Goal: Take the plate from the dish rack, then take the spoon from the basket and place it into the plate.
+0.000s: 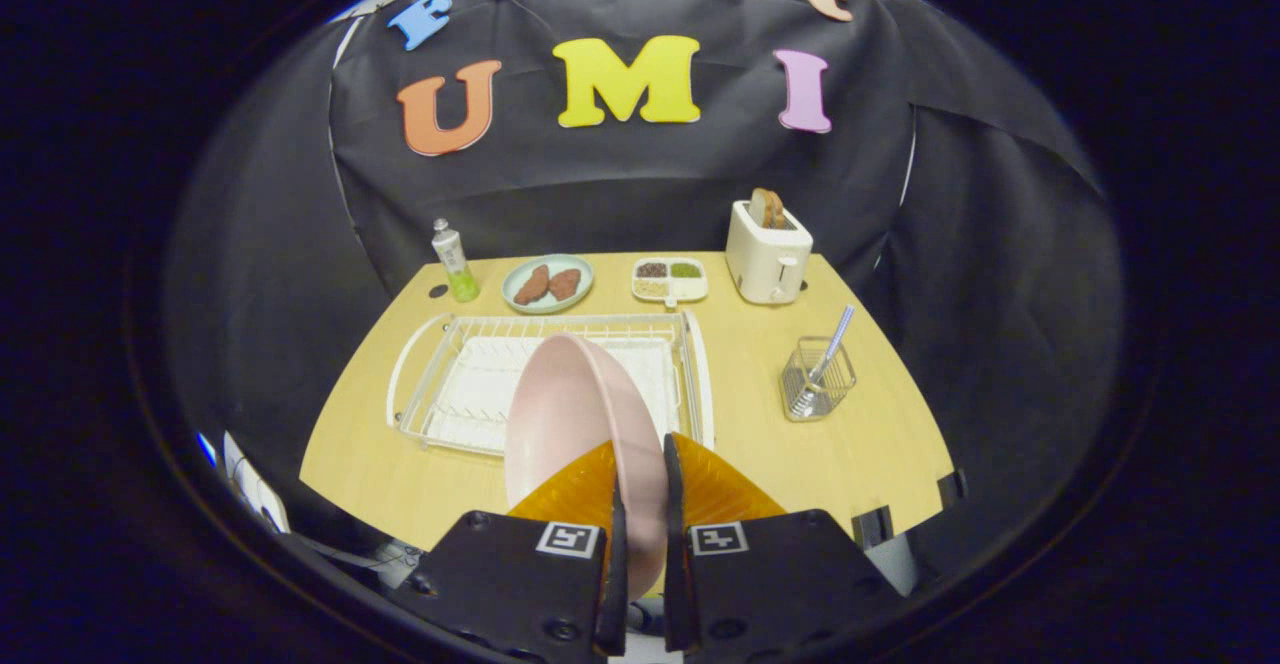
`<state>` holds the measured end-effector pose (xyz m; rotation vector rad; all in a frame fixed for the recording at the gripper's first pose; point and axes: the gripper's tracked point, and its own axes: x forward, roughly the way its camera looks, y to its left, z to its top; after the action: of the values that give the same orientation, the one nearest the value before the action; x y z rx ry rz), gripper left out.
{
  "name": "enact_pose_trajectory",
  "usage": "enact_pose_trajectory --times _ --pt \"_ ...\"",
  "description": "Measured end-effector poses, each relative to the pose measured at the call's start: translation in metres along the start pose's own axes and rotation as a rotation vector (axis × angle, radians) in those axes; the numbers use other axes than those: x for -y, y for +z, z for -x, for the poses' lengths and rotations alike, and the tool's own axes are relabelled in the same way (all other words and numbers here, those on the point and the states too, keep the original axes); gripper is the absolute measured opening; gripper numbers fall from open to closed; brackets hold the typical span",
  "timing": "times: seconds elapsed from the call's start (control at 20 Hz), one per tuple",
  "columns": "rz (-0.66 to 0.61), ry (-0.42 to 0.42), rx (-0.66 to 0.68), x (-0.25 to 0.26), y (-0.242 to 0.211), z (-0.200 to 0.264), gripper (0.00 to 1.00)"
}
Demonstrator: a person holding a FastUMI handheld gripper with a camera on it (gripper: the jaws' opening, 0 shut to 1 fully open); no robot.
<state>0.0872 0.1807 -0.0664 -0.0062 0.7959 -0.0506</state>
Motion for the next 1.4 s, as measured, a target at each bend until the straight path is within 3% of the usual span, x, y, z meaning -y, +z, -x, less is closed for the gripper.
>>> enact_pose_trajectory --times 0.45,0.85,1.25,1.3,1.4 --pt "-0.101 0.043 -0.059 0.044 -0.103 -0.062 0.20" --pt "-0.143 0.101 -0.076 0.054 -0.121 -0.086 0.22" --pt "-0.117 0.091 -0.036 0.071 -0.125 -0.102 0.30" --pt "-0.119 0.092 -0.023 0.072 -0.124 -0.101 0.35" --pt "-0.091 0.054 0.023 0.082 -0.117 -0.099 0.66"
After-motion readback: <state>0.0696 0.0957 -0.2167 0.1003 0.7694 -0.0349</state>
